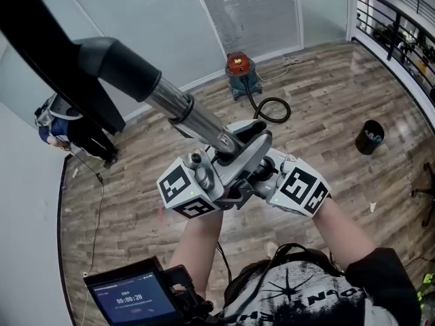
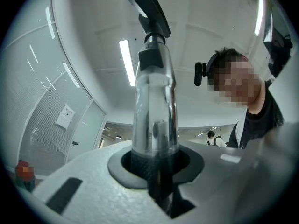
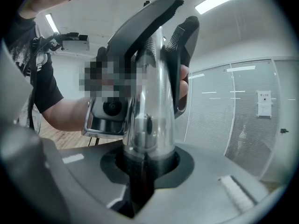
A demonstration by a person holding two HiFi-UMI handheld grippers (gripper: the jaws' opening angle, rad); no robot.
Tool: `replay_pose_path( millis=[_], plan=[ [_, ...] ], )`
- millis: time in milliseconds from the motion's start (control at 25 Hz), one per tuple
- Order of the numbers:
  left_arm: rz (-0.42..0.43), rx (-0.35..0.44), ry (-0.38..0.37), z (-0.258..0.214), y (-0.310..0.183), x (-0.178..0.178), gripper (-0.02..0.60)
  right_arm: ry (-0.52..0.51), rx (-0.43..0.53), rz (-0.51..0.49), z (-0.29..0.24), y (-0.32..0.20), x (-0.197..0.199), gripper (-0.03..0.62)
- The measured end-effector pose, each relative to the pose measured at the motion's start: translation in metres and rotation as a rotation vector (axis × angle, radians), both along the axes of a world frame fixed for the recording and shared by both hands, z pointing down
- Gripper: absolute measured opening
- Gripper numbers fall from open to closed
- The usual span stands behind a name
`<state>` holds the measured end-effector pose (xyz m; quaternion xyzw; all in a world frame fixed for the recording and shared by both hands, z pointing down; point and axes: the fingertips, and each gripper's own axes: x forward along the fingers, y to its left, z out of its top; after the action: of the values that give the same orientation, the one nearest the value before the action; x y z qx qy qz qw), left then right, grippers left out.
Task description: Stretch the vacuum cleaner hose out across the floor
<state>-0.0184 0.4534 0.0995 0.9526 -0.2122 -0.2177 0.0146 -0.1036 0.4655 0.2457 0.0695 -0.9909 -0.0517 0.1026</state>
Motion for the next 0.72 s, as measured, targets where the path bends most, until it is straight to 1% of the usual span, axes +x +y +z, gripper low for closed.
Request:
replay_pose_path(
  millis=[160,240,360,440,520,600,720],
  plan=[
    [0.018,-0.001,-0.008,-0.004,0.023,0.045,0.089,-0.006,-0.004,0.008,-0.005,0.022,0.043,0.069],
    [0.027,-0.008,-0.018,-0.003,0.047,0.07,0.089,-0.005,-0.02,-0.001,-0.003,0.048,0.066,0.067],
    [0.04,-0.012,-0.046,0.029,0.094,0.118,0.089,-0.013,-0.039,-0.026,0.027,0.097,0.109,0.061],
    [0.042,-0.013,-0.063,0.048,0.117,0.145,0.089,-0.018,-0.045,-0.037,0.047,0.121,0.132,0.058],
    [0.051,-0.021,-0.073,0.059,0.132,0.161,0.089,-0.012,-0.06,-0.041,0.058,0.138,0.146,0.057],
    [0.069,-0.028,-0.078,0.061,0.144,0.169,0.089,-0.003,-0.074,-0.036,0.061,0.15,0.152,0.054],
    [0.116,-0.017,-0.087,0.06,0.164,0.179,0.089,-0.002,-0.069,0.0,0.059,0.166,0.159,0.052]
  ],
)
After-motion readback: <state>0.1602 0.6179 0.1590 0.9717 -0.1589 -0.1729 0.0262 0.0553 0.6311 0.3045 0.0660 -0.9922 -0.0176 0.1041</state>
